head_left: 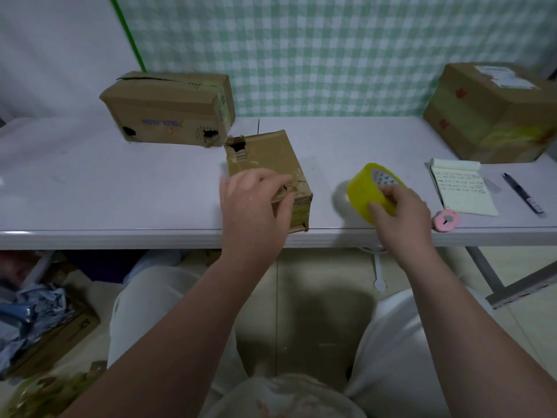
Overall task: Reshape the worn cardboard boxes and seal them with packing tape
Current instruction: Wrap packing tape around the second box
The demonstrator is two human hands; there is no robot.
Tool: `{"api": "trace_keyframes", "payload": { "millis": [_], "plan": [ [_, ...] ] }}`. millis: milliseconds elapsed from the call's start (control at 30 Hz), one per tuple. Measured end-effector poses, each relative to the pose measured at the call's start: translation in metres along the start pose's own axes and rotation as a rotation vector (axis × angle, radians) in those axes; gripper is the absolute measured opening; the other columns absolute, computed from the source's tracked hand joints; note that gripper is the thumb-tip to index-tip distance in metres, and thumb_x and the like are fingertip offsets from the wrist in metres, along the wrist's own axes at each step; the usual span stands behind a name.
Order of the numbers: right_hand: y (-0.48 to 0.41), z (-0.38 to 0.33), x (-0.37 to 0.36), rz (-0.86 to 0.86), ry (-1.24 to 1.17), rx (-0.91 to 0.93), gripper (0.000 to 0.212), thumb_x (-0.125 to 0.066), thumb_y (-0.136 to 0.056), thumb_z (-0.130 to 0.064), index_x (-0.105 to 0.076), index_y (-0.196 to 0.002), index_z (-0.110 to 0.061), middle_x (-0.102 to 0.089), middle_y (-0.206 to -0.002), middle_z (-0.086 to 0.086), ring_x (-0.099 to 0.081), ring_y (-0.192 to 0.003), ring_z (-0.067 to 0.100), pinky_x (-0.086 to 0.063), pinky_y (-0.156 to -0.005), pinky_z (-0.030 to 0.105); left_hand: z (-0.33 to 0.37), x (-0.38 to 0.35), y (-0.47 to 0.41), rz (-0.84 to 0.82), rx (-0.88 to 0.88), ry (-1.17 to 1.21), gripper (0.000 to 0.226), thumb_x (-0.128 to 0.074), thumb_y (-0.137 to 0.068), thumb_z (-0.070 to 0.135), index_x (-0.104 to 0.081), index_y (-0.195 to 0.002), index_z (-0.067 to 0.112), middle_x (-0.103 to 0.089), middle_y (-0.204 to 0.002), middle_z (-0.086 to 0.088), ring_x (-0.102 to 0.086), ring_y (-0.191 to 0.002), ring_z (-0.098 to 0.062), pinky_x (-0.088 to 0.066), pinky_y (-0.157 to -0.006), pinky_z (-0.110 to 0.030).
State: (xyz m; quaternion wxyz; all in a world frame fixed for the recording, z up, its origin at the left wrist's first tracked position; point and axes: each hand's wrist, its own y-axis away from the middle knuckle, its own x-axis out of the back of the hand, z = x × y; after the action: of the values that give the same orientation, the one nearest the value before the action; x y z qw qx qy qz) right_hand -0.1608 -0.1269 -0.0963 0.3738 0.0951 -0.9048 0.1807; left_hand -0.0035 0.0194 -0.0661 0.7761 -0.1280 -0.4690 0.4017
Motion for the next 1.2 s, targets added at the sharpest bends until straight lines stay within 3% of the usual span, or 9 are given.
{"api": "trace_keyframes", "payload": {
  "millis": [167,267,333,533,600,700,800,967,1200],
  "plan": [
    [0.034,-0.021,0.013,-0.149,-0.716,-0.092,0.020,-0.059,-0.090,-0.006,-0.063,-0.105,-0.018,-0.066,-0.098,0.001,-0.059,-0.089,0.010,-0.048,-0.078,0.024,0.023,0.003,-0.005,0.023,-0.085,0.187,0.024,-0.064,-0.083,0.009,-0.071,-0.105,0.010,-0.065,-0.100,-0.001,-0.055,-0.088,-0.002,-0.041,-0.081,-0.006],
    [0.046,-0.027,0.018,-0.240,-0.903,-0.129,0.017,-0.060,-0.089,-0.010,-0.064,-0.105,-0.016,-0.067,-0.094,-0.001,-0.060,-0.085,0.005,-0.047,-0.074,0.017,0.035,0.003,-0.007,-0.124,0.027,0.339,0.030,-0.064,-0.087,0.011,-0.067,-0.117,0.015,-0.062,-0.107,0.002,-0.057,-0.089,-0.002,-0.045,-0.081,-0.006],
    [0.048,-0.028,0.020,-0.266,-0.979,-0.190,0.025,-0.062,-0.081,-0.022,-0.065,-0.104,-0.016,-0.068,-0.096,0.003,-0.061,-0.088,0.012,-0.047,-0.077,0.024,0.041,0.002,-0.008,-0.260,0.120,0.428,0.034,-0.063,-0.089,0.013,-0.063,-0.122,0.017,-0.060,-0.115,0.001,-0.059,-0.095,-0.004,-0.045,-0.083,-0.005],
    [0.048,-0.034,0.026,-0.222,-1.154,-0.459,0.029,-0.070,-0.073,-0.027,-0.064,-0.092,-0.006,-0.064,-0.096,0.017,-0.059,-0.091,0.029,-0.045,-0.086,0.048,0.045,-0.007,0.005,-0.412,0.011,0.398,0.043,-0.064,-0.077,0.033,-0.067,-0.118,0.020,-0.059,-0.123,0.003,-0.055,-0.111,-0.007,-0.048,-0.097,-0.033],
    [0.046,-0.034,0.027,-0.244,-1.176,-0.546,0.040,-0.064,-0.081,-0.029,-0.062,-0.107,0.002,-0.065,-0.100,0.018,-0.062,-0.090,0.029,-0.049,-0.082,0.046,0.046,-0.011,0.010,-0.457,-0.017,0.366,0.048,-0.067,-0.074,0.035,-0.066,-0.120,0.021,-0.056,-0.128,0.002,-0.053,-0.115,-0.008,-0.047,-0.098,-0.035],
    [0.043,-0.033,0.029,-0.290,-1.240,-0.651,0.027,-0.052,-0.096,-0.028,-0.064,-0.103,-0.005,-0.068,-0.090,0.010,-0.066,-0.078,0.020,-0.053,-0.068,0.032,0.046,-0.015,0.015,-0.524,-0.094,0.313,0.058,-0.078,-0.070,0.031,-0.063,-0.125,0.021,-0.049,-0.136,-0.001,-0.050,-0.120,-0.013,-0.045,-0.100,-0.037],
    [0.040,-0.031,0.030,-0.288,-1.334,-0.727,0.028,-0.049,-0.098,-0.029,-0.064,-0.104,-0.007,-0.069,-0.091,0.008,-0.067,-0.081,0.017,-0.056,-0.059,0.024,0.043,-0.018,0.019,-0.604,-0.201,0.265,0.067,-0.086,-0.066,0.025,-0.060,-0.128,0.022,-0.038,-0.144,-0.002,-0.047,-0.119,-0.010,-0.037,-0.102,-0.021],
    [0.037,-0.032,0.028,-0.264,-1.364,-0.800,0.042,-0.054,-0.095,-0.030,-0.058,-0.124,0.000,-0.065,-0.097,0.011,-0.063,-0.083,0.016,-0.055,-0.065,0.021,0.037,-0.023,0.022,-0.388,-0.266,0.248,0.038,-0.077,-0.069,0.015,-0.072,-0.107,0.015,-0.058,-0.119,-0.007,-0.059,-0.101,-0.019,-0.049,-0.088,-0.029],
    [0.035,-0.032,0.025,-0.259,-1.424,-0.814,0.028,-0.055,-0.094,-0.027,-0.062,-0.106,-0.003,-0.065,-0.084,0.008,-0.063,-0.077,0.016,-0.056,-0.060,0.021,0.036,-0.023,0.020,-0.231,-0.173,0.286,0.022,-0.069,-0.076,0.018,-0.072,-0.096,0.009,-0.065,-0.085,-0.004,-0.061,-0.073,-0.014,-0.055,-0.067,-0.037]
  ]
}}
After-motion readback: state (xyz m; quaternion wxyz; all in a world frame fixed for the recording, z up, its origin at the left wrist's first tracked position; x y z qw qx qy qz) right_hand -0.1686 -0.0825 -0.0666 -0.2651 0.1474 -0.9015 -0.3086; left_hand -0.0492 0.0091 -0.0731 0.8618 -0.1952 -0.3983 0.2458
